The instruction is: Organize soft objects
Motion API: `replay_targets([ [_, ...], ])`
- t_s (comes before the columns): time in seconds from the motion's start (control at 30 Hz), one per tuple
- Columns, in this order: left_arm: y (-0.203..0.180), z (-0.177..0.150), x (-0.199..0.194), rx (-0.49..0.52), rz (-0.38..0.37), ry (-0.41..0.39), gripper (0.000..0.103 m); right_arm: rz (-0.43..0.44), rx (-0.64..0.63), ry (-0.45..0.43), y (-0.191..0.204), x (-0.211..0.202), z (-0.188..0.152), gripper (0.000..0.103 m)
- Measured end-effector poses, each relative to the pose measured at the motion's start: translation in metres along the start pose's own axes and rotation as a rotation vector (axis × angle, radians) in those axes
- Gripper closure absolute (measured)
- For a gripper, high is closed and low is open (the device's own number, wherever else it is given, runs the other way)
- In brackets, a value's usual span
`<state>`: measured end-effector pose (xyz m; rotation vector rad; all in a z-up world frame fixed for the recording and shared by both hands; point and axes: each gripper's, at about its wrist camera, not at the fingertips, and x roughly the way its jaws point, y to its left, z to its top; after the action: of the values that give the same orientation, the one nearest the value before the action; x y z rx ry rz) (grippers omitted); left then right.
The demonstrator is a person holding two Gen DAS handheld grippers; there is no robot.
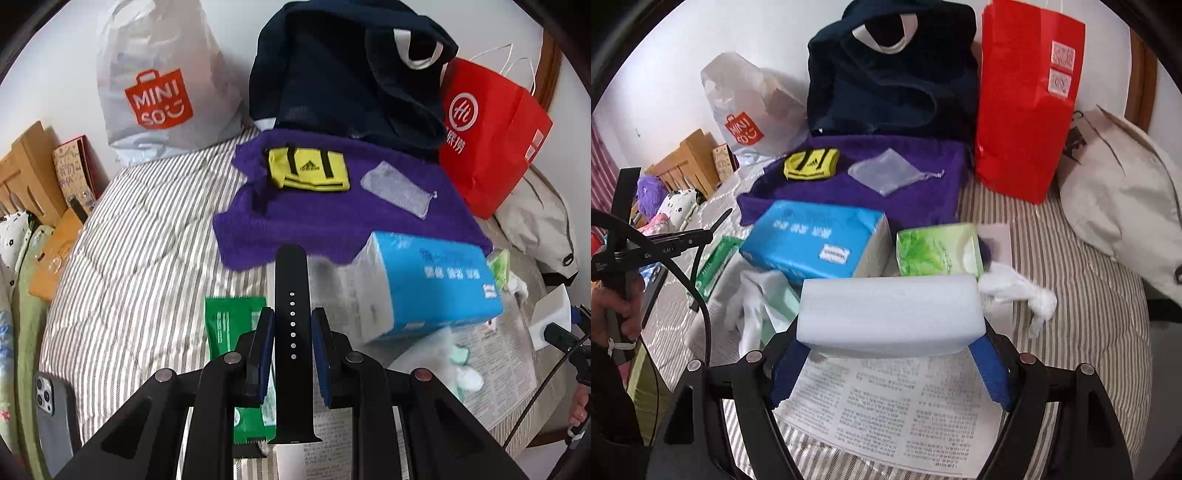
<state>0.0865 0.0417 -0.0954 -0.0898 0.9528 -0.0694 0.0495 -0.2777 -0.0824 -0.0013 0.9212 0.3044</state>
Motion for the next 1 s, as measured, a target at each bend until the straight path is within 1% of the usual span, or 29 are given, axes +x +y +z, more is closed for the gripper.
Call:
replay_targets([
  [0.2, -0.001, 0.018, -0.003, 0.011, -0.008, -0.019, 0.083, 0.006, -0.01, -0.029, 0.003, -0.005, 0.02, 0.022],
  [0.47, -0.005, 0.051, 0.0, 0.04, -0.028, -0.047, 0.083, 0.005, -0.018, -0.058, 0.004, -0.002, 0.047, 0.023],
  [0.73, -0.008, 0.086, 0.014, 0.041, -0.057, -0.067, 0.083, 0.011, -0.012, -0.069, 0.004, 0.014, 0.08, 0.023],
  [1.0, -0.007, 0.12, 0.04, 0.021, -0.087, -0.072, 0.083, -0.007, 0.003, -0.056, 0.001, 0.043, 0.112, 0.023],
])
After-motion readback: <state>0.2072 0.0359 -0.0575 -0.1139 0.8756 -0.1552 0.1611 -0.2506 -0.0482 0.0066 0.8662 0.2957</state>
